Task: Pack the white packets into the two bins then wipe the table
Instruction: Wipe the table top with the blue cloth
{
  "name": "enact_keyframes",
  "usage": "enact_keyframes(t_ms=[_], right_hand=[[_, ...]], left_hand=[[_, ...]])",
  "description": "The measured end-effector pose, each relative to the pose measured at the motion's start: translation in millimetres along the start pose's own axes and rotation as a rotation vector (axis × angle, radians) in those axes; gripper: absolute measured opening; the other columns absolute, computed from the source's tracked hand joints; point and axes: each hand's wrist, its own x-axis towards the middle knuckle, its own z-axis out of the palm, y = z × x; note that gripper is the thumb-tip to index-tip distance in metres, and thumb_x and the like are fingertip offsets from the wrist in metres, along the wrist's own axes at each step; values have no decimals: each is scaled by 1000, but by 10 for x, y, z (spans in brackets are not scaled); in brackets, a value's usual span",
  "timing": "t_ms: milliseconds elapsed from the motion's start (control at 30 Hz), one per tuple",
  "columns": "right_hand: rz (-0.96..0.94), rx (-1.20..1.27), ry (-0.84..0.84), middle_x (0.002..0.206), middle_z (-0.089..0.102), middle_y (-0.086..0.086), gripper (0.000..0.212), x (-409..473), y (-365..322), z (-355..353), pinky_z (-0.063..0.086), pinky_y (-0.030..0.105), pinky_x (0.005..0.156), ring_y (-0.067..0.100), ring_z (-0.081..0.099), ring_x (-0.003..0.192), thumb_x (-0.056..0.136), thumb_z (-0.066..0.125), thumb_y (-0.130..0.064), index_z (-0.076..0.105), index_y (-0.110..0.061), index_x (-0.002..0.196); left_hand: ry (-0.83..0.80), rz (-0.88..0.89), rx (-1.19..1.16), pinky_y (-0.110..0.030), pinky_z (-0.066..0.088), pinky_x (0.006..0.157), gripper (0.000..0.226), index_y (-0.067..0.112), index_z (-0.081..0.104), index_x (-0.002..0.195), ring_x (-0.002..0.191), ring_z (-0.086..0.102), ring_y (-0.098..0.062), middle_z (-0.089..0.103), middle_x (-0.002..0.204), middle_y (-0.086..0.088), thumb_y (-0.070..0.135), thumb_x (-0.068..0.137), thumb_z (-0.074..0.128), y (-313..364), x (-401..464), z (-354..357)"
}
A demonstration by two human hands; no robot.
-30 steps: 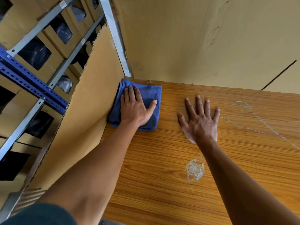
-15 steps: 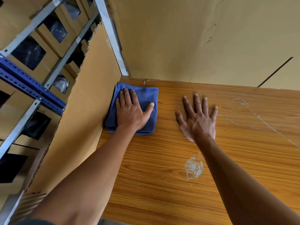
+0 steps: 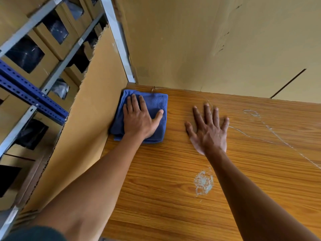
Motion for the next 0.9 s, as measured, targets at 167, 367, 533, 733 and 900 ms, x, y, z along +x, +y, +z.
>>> enact_keyframes(t_ms=[167, 367, 533, 733, 900], right_hand=[[-7, -1, 3, 174, -21, -3, 74, 10, 6, 13, -3, 65, 126, 28, -19, 161, 99, -1, -77, -13, -45, 165], [9, -1, 1, 175, -17, -4, 74, 11, -18, -11, -1, 65, 126, 27, -16, 162, 99, 2, -76, -9, -45, 165], [7, 0, 1, 175, -17, -4, 75, 3, -26, -24, -1, 65, 126, 28, -16, 162, 99, 1, -77, -9, -45, 165], [3, 0, 0, 175, -18, -3, 75, 1, -14, -7, -1, 66, 126, 29, -16, 162, 98, 0, -76, -9, -44, 165], [3, 13, 7, 175, -17, -4, 75, -1, -12, 5, -1, 66, 126, 28, -16, 162, 98, 0, -77, -8, -44, 165]], left_hand=[[-12, -52, -14, -54, 5, 131, 116, 7, 8, 168, 162, 3, -37, 3, 175, -22, 91, 90, 14, 100, 563, -84], [36, 85, -15, -54, 6, 131, 109, 13, 13, 169, 163, 3, -35, 5, 176, -18, 89, 91, 12, 173, 68, 23], [20, 94, -59, -55, 4, 131, 103, 19, 15, 169, 163, 3, -32, 6, 177, -11, 88, 92, 14, 293, 190, -47], [26, 120, -54, -54, 6, 131, 106, 10, 13, 169, 163, 4, -33, 6, 177, -13, 85, 94, 15, 383, 147, 6], [38, 192, -39, -53, 7, 132, 108, 7, 11, 168, 164, 4, -30, 7, 177, -12, 85, 94, 18, 423, -85, 63]])
